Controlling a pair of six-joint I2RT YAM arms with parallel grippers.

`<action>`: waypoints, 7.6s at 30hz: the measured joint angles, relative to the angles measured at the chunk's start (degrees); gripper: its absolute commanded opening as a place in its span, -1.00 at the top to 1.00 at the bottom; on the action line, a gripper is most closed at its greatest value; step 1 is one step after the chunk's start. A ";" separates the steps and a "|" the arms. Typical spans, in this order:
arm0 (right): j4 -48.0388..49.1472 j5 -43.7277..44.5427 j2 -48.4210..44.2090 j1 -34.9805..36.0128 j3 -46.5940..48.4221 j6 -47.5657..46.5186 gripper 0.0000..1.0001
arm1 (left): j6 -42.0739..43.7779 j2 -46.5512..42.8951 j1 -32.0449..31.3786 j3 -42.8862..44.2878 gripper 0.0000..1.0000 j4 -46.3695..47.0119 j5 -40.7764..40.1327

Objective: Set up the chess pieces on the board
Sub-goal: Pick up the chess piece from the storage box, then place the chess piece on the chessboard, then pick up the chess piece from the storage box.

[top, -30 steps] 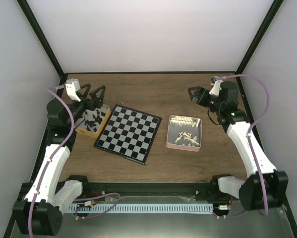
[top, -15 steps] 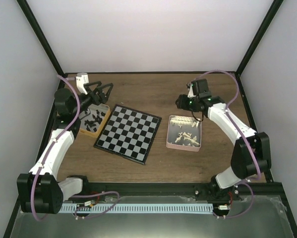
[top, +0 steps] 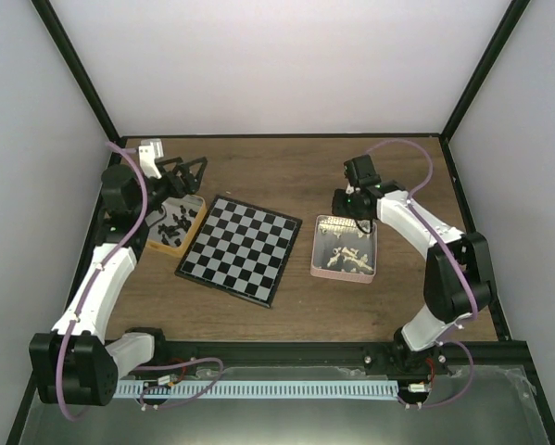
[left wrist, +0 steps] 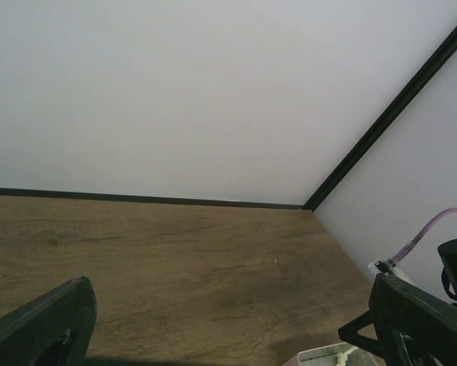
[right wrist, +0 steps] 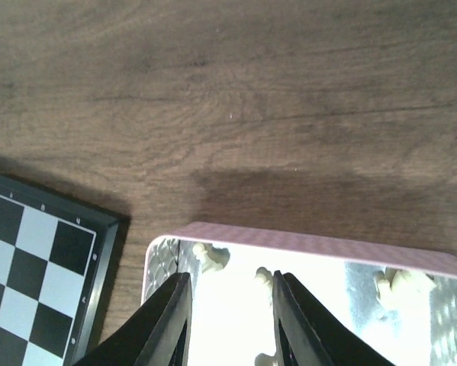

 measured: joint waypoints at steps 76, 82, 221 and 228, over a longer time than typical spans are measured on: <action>9.92 8.22 12.09 9.33 -5.57 -12.37 0.74 | 1.09 -0.98 0.00 -0.94 -1.00 0.07 -1.01; 12.70 9.40 2.97 9.33 -12.35 -10.14 0.73 | -0.72 -1.05 -0.02 -2.25 -1.00 0.33 -1.01; 17.42 6.03 -6.58 3.63 -20.31 -1.18 0.11 | -8.50 1.44 -16.92 -2.23 -0.08 -23.76 -30.40; 14.53 -0.02 0.72 3.04 -17.75 -7.28 0.11 | -9.79 5.40 -16.92 -2.84 -0.08 -20.55 -25.49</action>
